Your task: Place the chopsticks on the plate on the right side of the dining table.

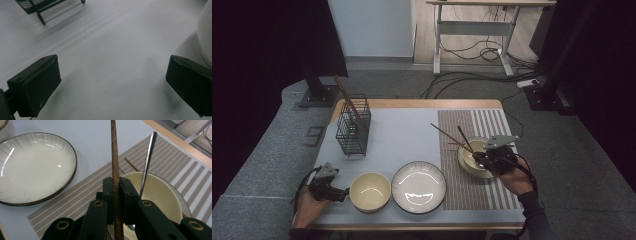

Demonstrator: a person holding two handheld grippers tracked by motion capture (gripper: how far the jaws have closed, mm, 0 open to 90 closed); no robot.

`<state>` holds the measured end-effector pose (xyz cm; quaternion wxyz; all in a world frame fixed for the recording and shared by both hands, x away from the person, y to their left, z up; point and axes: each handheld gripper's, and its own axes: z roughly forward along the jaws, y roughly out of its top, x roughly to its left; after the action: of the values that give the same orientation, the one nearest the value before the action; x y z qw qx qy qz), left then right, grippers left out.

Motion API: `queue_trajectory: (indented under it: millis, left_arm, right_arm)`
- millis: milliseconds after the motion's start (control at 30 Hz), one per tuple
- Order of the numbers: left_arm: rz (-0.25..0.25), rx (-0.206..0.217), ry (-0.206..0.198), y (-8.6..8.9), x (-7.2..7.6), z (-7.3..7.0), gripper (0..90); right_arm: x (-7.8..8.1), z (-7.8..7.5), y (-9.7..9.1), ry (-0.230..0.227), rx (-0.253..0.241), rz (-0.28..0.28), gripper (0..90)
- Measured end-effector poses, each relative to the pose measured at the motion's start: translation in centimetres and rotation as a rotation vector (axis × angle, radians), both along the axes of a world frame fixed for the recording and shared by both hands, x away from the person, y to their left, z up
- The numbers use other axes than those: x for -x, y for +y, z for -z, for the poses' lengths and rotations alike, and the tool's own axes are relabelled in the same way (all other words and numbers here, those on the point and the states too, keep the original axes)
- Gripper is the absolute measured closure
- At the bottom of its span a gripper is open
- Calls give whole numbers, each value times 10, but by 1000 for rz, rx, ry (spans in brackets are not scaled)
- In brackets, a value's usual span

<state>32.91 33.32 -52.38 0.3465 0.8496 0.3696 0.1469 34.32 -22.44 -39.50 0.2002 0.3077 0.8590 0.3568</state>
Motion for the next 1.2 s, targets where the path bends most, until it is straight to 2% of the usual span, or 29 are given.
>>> queue_trajectory:
  millis: [167,300,933,1200]
  left_arm:
    - [19,-24,51,-3,-4,2,0]
    - [16,-43,44,-5,-4,3,0]
    - [15,-45,42,-5,-3,3,0]
    - [16,-46,41,-5,-3,3,0]
  right_arm:
    - [2,1,-9,-4,-2,29,835]
    - [3,4,-17,5,-4,58,835]
    - [2,17,-60,15,-27,223,835]
    - [-4,28,-75,28,-16,280,835]
